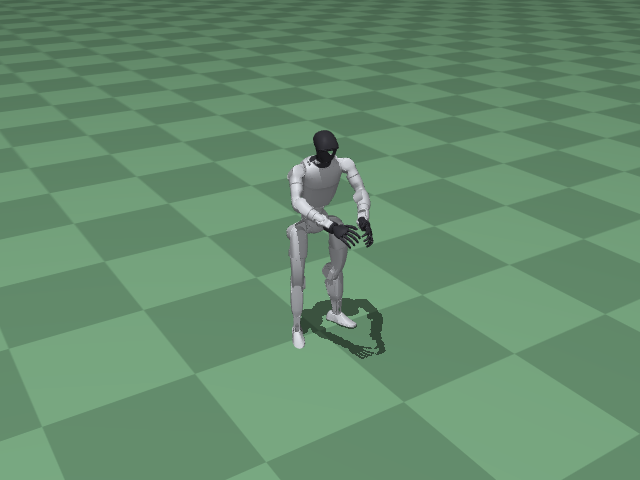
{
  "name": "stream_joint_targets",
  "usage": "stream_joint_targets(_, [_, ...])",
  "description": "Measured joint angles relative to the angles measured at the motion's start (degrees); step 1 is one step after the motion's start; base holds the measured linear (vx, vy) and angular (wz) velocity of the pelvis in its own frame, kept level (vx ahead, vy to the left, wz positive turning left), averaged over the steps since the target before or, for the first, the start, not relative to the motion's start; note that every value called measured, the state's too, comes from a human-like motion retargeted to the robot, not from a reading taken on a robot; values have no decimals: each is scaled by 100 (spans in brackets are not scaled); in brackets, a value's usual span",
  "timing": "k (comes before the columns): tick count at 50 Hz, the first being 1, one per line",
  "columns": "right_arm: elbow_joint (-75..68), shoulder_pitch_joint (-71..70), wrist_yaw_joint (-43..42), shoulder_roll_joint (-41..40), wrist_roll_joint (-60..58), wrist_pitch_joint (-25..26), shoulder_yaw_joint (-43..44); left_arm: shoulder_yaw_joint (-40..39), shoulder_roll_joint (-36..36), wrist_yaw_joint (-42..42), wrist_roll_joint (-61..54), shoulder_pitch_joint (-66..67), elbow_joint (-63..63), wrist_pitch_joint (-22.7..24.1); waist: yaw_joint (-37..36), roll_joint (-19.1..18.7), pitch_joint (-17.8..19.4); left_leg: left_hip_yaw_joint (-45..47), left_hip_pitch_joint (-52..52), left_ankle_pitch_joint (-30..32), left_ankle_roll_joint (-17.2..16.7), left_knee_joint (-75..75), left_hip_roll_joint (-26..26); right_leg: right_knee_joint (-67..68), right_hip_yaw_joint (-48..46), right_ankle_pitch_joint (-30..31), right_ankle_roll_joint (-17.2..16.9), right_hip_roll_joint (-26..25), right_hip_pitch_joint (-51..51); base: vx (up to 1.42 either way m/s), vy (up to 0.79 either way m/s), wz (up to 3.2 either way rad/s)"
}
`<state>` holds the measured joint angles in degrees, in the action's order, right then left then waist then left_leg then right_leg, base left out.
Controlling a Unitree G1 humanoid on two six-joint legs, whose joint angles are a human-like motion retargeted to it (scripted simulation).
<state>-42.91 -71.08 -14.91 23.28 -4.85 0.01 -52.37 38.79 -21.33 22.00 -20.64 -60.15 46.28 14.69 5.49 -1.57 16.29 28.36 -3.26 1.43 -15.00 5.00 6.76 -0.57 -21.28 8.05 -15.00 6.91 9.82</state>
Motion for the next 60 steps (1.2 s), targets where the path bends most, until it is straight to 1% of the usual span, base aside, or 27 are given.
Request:
stream_joint_targets(2, [-207, 148, -50, -263, 1288, 34, 752, -486, -189, -161, -1430, 460, -608, 170, -25, 53, -63, 18, 183, -76, 0, 0, 15, 45, 41, -81, 0, 16, -149, 21, 4, -10])
stream_joint_targets(5, [-344, 560, -226, -518, 3191, -217, 1846, -1152, -304, -623, -3297, 1268, -1312, 351, -163, 97, -127, 61, 542, -219, 2, 0, 108, 161, 110, -249, 0, -21, -422, 24, 0, -17])
stream_joint_targets(8, [-273, 1157, -224, -520, 4732, -549, 2525, -1683, -255, -1127, -4599, 2035, -1582, 268, -366, 103, -255, 66, 731, -338, 138, 0, 131, 286, 136, -366, 0, -16, -545, 18, 4, -7])
stream_joint_targets(10, [-186, 1605, -144, -455, 5595, -668, 2787, -1958, -240, -1293, -5169, 2551, -1612, 181, -504, 90, -358, 71, 796, -405, 241, 0, 121, 366, 153, -423, 0, 5, -567, 14, 7, -5])
stream_joint_targets(13, [-37, 2246, -27, -331, 6528, -683, 3011, -2290, -370, -1139, -5684, 3366, -1502, 162, -647, 49, -460, 112, 886, -512, 341, -26, 71, 475, 212, -506, 0, 72, -592, 12, 9, -12])
stream_joint_targets(16, [121, 2747, -3, -197, 7090, -714, 3128, -2618, -678, -777, -5886, 4004, -1185, 182, -695, -18, -484, 185, 972, -597, 382, -58, -21, 537, 304, -567, 0, 175, -620, 8, 11, -19])
stream_joint_targets(19, [296, 3132, 28, -39, 7521, -802, 3146, -2938, -1089, -486, -5836, 4287, -807, 192, -652, -113, -457, 254, 1028, -650, 373, -93, -121, 551, 387, -596, 0, 280, -646, 3, 11, -17])
stream_joint_targets(23, [428, 3468, 112, 202, 7865, -867, 3105, -3136, -1684, -404, -5612, 4064, -616, 235, -508, -275, -410, 285, 1027, -650, 307, -107, -199, 491, 410, -574, 0, 354, -669, -1, 5, -4])
stream_joint_targets(28, [238, 3613, 160, 450, 7606, -693, 2943, -2828, -2374, -552, -4874, 3017, -827, 214, -246, -479, -424, 220, 950, -565, 203, -51, -217, 379, 311, -505, 0, 352, -670, -6, 1, 14])
stream_joint_targets(33, [-232, 3405, 273, 423, 6915, -306, 2606, -2120, -2812, -642, -3148, 1524, -1110, -30, 83, -610, -379, 165, 881, -489, 161, -3, -271, 320, 261, -451, 0, 399, -645, -6, 2, 10])
stream_joint_targets(37, [-403, 3245, 305, 223, 6655, -137, 2459, -1467, -2831, -561, -1630, 534, -1633, -242, 337, -661, -226, 202, 880, -470, 122, -9, -316, 298, 322, -426, 0, 439, -631, 0, 0, 0])
stream_joint_targets(40, [-419, 3198, 345, 33, 6662, -74, 2441, -1015, -2611, -468, -629, 45, -2139, -377, 505, -663, -98, 253, 894, -475, 104, -34, -337, 281, 393, -410, 0, 455, -628, 0, 0, 0])
stream_joint_targets(44, [-512, 3162, 249, -154, 6990, -153, 2518, -308, -1961, -424, 703, -337, -2419, -578, 689, -635, 3, 278, 895, -489, 112, -74, -341, 271, 445, -401, 0, 456, -626, 0, 0, 0])
stream_joint_targets(47, [-763, 3001, -179, -214, 7259, -356, 2659, 305, -1233, -487, 1752, -514, -2032, -748, 802, -580, 25, 243, 885, -504, 136, -103, -341, 297, 436, -420, 0, 470, -631, 0, 0, 0])
stream_joint_targets(50, [-1031, 2622, -987, -200, 7106, -669, 2810, 724, -379, -465, 2646, -506, -1197, -851, 899, -471, 36, 177, 883, -524, 157, -133, -346, 359, 404, -462, 0, 502, -647, 0, 0, 0])
stream_joint_targets(53, [-968, 2100, -1755, -89, 6368, -984, 2756, 742, 310, -214, 2923, -253, -426, -803, 961, -331, 56, 124, 899, -542, 175, -157, -350, 426, 380, -508, 0, 532, -670, 0, 0, 0])
stream_joint_targets(55, [-738, 1727, -2073, 30, 5659, -1084, 2586, 660, 554, -11, 2860, -34, -159, -707, 963, -247, 60, 111, 911, -548, 188, -168, -340, 452, 378, -526, 3, 532, -680, 0, 0, 0])
stream_joint_targets(56, [-658, 1495, -1734, 231, 4420, -664, 2279, 612, 574, -34, 2877, 72, -127, -653, 936, -212, 51, 113, 909, -551, 216, -174, -333, 461, 387, -531, 10, 526, -672, 0, 0, 0])
stream_joint_targets(57, [-526, 1287, -1669, 341, 3719, -510, 2110, 571, 582, 6, 2836, 168, -112, -593, 909, -181, 42, 117, 909, -553, 230, -179, -322, 462, 393, -532, 11, 515, -669, -1, -5, -7])
stream_joint_targets(58, [-287, 1128, -2154, 270, 4094, -888, 2218, 547, 565, 173, 2677, 244, -132, -516, 879, -156, 36, 124, 911, -549, 216, -180, -304, 448, 393, -525, 3, 493, -675, -2, -7, -7])
stream_joint_targets(59, [-111, 957, -2355, 284, 3948, -991, 2167, 524, 530, 258, 2543, 307, -154, -449, 827, -125, 23, 135, 909, -545, 215, -181, -283, 434, 399, -518, 0, 467, -674, -3, -8, -10])
stream_joint_targets(60, [34, 780, -2415, 339, 3541, -957, 2036, 502, 486, 302, 2422, 364, -176, -387, 762, -92, 7, 148, 906, -540, 220, -182, -260, 420, 407, -509, 0, 439, -668, -4, -9, -13])
